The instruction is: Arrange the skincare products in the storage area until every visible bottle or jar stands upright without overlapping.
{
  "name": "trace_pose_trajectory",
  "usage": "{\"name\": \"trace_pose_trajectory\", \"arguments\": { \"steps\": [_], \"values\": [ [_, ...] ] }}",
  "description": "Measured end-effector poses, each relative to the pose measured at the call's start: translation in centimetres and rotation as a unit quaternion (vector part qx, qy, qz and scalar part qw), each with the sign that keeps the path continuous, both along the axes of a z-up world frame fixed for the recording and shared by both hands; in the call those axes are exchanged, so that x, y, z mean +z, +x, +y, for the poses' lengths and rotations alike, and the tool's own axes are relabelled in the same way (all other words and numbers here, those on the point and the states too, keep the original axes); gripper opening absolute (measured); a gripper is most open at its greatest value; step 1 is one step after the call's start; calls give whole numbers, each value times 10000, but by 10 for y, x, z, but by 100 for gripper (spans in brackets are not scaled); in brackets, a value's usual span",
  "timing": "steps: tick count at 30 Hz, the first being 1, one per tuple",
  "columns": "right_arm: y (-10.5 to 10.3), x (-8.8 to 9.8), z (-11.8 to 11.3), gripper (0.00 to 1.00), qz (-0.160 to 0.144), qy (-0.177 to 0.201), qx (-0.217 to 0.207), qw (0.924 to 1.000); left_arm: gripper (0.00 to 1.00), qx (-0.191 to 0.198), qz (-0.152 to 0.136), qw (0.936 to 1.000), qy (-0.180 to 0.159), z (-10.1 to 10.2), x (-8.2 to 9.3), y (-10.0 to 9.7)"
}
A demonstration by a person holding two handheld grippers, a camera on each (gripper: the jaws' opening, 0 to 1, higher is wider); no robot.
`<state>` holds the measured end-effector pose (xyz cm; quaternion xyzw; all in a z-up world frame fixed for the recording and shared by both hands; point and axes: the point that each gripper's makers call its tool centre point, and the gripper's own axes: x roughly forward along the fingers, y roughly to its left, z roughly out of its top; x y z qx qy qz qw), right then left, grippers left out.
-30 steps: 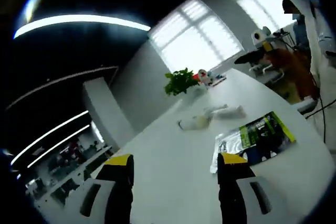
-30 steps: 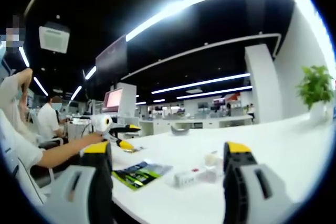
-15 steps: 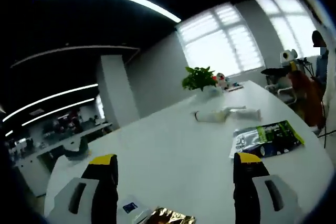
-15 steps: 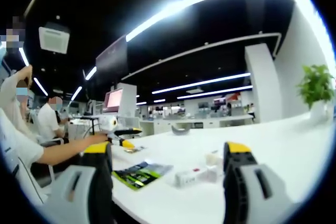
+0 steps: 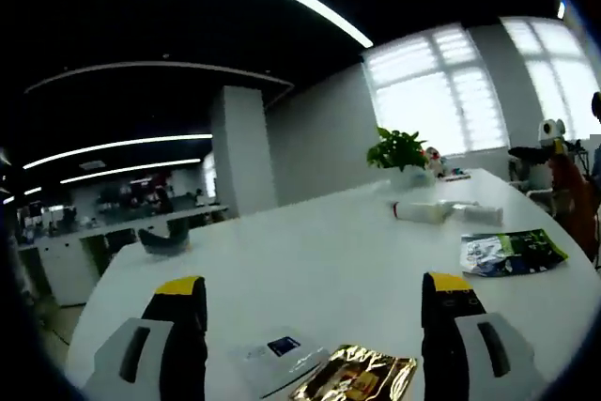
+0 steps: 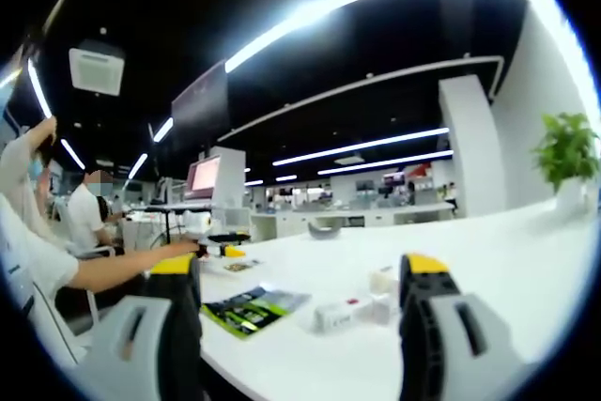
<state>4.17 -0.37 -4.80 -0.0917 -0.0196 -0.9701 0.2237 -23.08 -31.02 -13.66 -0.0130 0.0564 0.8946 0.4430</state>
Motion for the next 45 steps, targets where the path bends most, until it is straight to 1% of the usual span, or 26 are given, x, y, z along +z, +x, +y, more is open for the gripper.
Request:
{"name": "trace_pose_trajectory", "arguments": {
  "steps": [1,3,5,8,10,11,15,16,18,19,21,22,24,26,27,28,31,35,36,40,43,45],
  "values": [
    [0,0,0,88,1,-1,2,10000,99,-28,-161,9999,56,0,-4,1],
    [1,-1,-1,88,-1,10,16,10000,99,132,-448,9989,80,-1,-12,-4],
    [1,0,-2,88,7,8,24,10000,99,111,-501,9987,24,2,-17,-3],
    [3,0,-4,88,18,8,58,10000,98,159,-515,9982,-267,6,-28,-3],
    [3,1,-4,88,33,-8,66,10000,97,157,-540,9979,-307,8,-31,-4],
    [2,1,-4,88,30,-12,69,10000,97,123,-621,9975,-307,8,-33,-7],
    [1,-1,-1,88,-1,-19,55,10000,97,-96,-917,9957,-92,10,-33,-7],
    [1,-1,0,88,-2,-24,50,10000,95,-196,-1013,9947,28,11,-31,-5],
    [2,-1,0,88,-4,-20,46,10000,92,-220,-1159,9929,127,10,-31,-6],
    [3,-1,0,88,2,-14,44,10000,91,-234,-1178,9927,122,11,-31,-5],
    [6,0,0,88,25,-15,45,10000,91,-197,-1232,9922,-21,10,-39,-8],
    [7,1,0,88,45,-18,46,10000,93,-156,-1244,9920,-159,8,-44,-10],
    [9,3,0,88,76,-21,45,10000,96,-100,-1179,9926,-280,8,-48,-15],
    [10,5,1,88,104,-34,36,9999,95,-72,-1186,9923,-362,6,-51,-18],
    [11,6,2,88,119,-48,31,9999,94,-64,-1186,9923,-338,5,-51,-22],
    [11,6,2,88,128,-56,29,9999,93,-18,-1270,9912,-375,2,-54,-23],
    [10,4,4,88,102,-59,8,9999,92,-31,-1214,9920,-346,2,-54,-24],
    [10,5,5,88,104,-60,-6,9999,90,-27,-1215,9920,-355,2,-54,-26],
    [10,5,5,88,111,-58,-5,9999,89,-28,-1219,9919,-359,3,-55,-26],
    [12,6,5,88,124,-46,-10,9999,74,-43,-1206,9920,-373,3,-54,-23],
    [12,8,6,88,151,-57,-12,9999,73,-22,-1187,9923,-353,4,-53,-23],
    [11,8,6,88,159,-67,-9,9999,69,7,-1189,9923,-352,3,-52,-25]
  ]
}}
